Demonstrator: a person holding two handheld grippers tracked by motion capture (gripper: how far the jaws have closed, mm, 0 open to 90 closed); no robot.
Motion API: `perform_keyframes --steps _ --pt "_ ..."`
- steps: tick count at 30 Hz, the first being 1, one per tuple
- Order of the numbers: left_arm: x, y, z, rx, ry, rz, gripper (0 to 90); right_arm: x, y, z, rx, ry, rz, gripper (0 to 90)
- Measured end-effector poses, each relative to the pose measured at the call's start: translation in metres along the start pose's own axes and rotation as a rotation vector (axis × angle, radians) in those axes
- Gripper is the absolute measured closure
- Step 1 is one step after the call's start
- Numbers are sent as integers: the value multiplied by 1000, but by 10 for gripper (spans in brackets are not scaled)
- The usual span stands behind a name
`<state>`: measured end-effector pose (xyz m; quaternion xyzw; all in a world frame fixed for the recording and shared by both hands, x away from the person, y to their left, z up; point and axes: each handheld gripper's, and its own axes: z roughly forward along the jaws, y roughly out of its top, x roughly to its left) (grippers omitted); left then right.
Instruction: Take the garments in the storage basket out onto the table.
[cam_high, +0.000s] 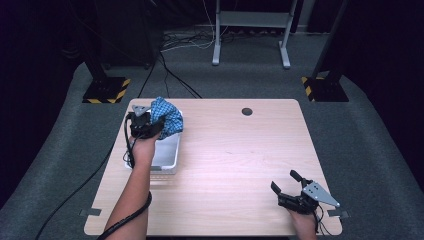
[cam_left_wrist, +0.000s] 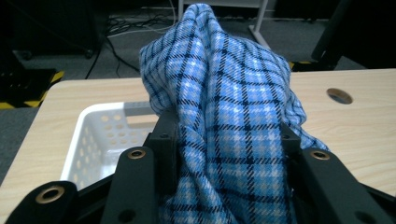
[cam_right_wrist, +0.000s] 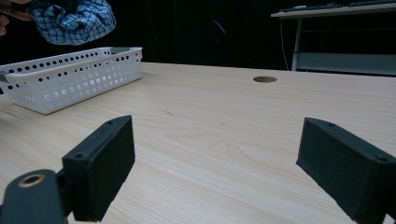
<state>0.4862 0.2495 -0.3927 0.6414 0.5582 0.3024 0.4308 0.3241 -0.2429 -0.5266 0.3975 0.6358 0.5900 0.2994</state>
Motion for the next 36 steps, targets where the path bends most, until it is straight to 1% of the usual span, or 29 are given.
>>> perform_keyframes --steps 3,6,14,17,18,33,36 --pt "-8 3 -2 -9 -20 14 568 0 0 0 0 0 -1 99" --pt "-15 5 -2 -24 -37 19 569 0 0 0 -1 0 -1 99" --pt "-34 8 -3 -36 -83 45 569 0 0 0 -1 0 -2 99" --pt "-40 8 -2 -34 -97 52 569 0 0 0 -1 1 -2 99" --pt "-43 8 -1 -34 -105 60 569 0 0 0 -1 1 -2 99" --pt "-68 7 3 -42 -165 83 572 0 0 0 -4 3 -2 99" --pt "-75 7 3 -46 -181 88 572 0 0 0 -5 3 -3 99"
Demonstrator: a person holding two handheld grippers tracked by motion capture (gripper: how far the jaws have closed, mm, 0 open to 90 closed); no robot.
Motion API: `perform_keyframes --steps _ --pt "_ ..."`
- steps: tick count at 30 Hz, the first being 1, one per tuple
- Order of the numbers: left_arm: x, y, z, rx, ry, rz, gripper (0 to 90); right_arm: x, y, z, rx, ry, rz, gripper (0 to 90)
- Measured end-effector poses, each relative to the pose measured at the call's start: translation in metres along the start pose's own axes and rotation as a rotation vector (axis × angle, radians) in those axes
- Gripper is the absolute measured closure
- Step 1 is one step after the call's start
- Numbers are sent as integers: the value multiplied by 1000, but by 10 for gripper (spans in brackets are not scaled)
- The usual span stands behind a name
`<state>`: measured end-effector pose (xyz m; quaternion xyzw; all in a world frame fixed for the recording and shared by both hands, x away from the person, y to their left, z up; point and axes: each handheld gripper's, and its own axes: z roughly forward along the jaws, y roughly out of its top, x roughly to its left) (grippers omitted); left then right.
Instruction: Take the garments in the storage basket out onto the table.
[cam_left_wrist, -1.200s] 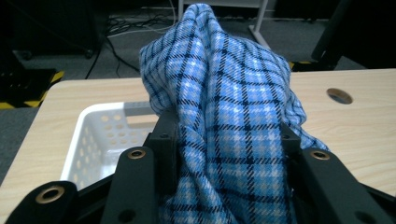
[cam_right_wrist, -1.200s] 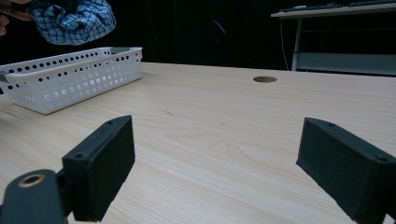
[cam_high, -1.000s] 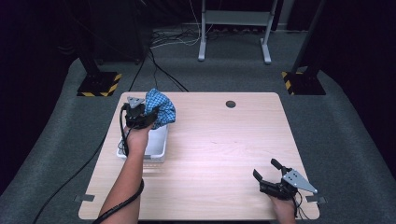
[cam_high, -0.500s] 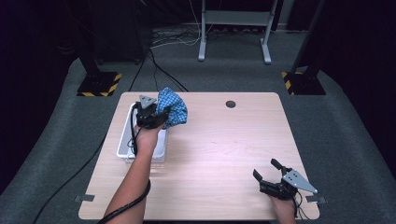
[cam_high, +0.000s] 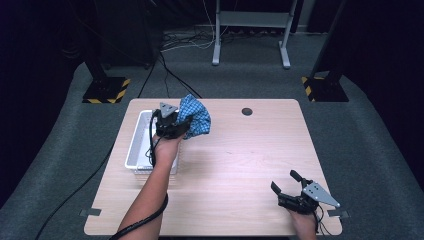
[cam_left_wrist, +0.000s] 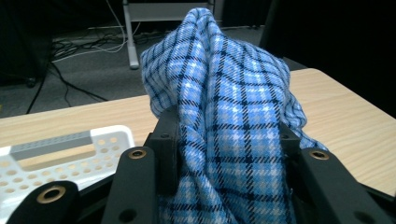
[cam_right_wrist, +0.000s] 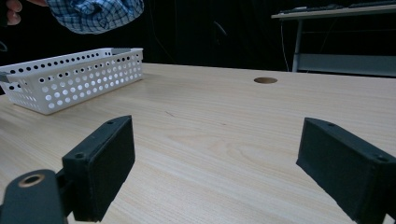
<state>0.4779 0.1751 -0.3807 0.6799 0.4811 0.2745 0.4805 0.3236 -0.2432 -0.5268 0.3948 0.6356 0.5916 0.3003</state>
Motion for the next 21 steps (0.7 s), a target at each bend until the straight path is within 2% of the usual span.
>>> perform_keyframes --steps 21 --pt "-38 -1 13 -6 -88 29 574 0 0 0 -2 3 0 99"
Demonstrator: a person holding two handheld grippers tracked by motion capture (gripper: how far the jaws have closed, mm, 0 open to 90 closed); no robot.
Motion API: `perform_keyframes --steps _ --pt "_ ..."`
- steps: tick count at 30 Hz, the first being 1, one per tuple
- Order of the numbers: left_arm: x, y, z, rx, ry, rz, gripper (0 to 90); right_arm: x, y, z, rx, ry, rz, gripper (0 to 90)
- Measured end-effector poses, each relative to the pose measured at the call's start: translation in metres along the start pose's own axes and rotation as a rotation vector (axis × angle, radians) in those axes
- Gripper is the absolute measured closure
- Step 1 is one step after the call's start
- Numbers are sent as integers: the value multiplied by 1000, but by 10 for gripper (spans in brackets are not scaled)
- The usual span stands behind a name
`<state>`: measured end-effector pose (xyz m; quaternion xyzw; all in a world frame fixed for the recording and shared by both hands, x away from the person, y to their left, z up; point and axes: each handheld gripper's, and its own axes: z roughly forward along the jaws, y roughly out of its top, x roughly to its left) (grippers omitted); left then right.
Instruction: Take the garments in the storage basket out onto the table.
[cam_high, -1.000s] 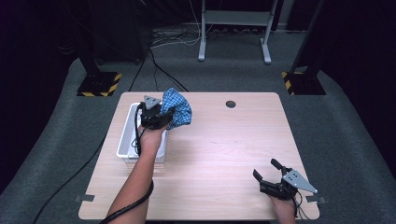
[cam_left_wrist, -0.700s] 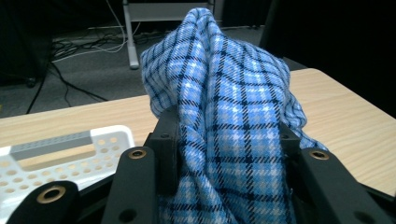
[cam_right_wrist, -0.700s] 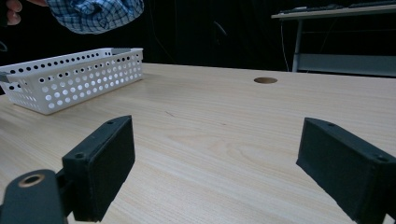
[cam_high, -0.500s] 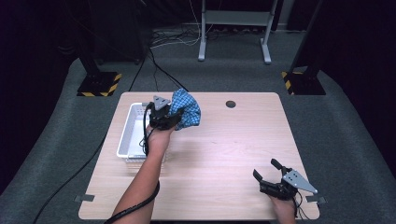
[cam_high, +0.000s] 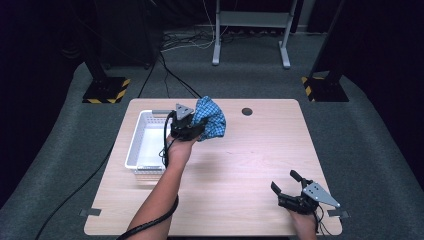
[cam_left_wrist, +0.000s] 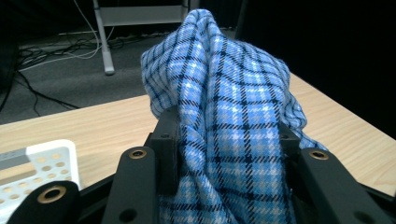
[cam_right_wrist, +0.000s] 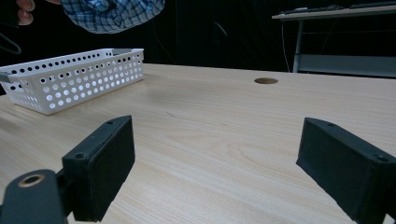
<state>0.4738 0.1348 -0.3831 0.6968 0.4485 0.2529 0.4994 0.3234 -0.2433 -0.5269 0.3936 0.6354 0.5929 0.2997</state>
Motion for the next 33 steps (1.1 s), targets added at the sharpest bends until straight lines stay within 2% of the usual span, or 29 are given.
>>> perform_keyframes --steps 13,33 --pt "-11 -11 11 22 -20 -4 574 0 0 0 -4 2 -1 99" --pt "-15 -38 27 72 -36 -24 574 0 0 0 -5 4 -2 99"
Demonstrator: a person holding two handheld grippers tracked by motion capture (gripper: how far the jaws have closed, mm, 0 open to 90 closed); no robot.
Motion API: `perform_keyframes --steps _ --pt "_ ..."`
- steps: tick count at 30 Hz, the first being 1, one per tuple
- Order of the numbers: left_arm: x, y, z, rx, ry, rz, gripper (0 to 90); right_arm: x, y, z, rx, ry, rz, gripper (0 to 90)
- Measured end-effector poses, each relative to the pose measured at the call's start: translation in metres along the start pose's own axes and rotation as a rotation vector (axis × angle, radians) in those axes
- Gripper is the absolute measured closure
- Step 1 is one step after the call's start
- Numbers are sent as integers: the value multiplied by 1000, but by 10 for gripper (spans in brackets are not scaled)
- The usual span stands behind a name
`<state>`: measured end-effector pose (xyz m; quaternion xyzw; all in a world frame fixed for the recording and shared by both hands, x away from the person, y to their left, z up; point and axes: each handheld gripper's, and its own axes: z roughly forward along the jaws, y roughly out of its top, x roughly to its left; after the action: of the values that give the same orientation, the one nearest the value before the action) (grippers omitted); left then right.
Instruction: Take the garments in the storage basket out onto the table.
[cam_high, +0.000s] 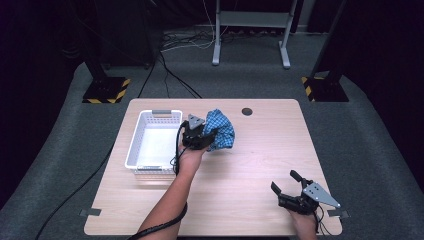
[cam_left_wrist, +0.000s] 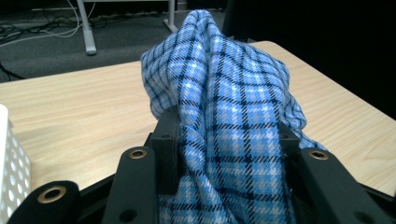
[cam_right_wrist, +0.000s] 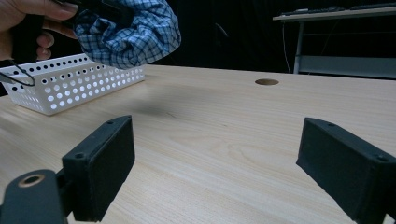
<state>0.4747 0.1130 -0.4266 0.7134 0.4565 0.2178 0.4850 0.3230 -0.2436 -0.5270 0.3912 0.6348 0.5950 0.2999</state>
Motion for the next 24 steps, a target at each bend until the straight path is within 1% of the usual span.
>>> perform_keyframes --steps 11,14,21,24 --pt "0 -13 7 13 -3 -18 574 0 0 0 1 0 -1 99" --pt "-1 -16 10 20 -5 -15 574 0 0 0 1 -1 -1 99" --pt "-1 -23 14 25 -5 -30 574 0 0 0 3 -3 -3 99" --pt "-1 -26 15 27 0 -26 574 0 0 0 3 -3 -3 99"
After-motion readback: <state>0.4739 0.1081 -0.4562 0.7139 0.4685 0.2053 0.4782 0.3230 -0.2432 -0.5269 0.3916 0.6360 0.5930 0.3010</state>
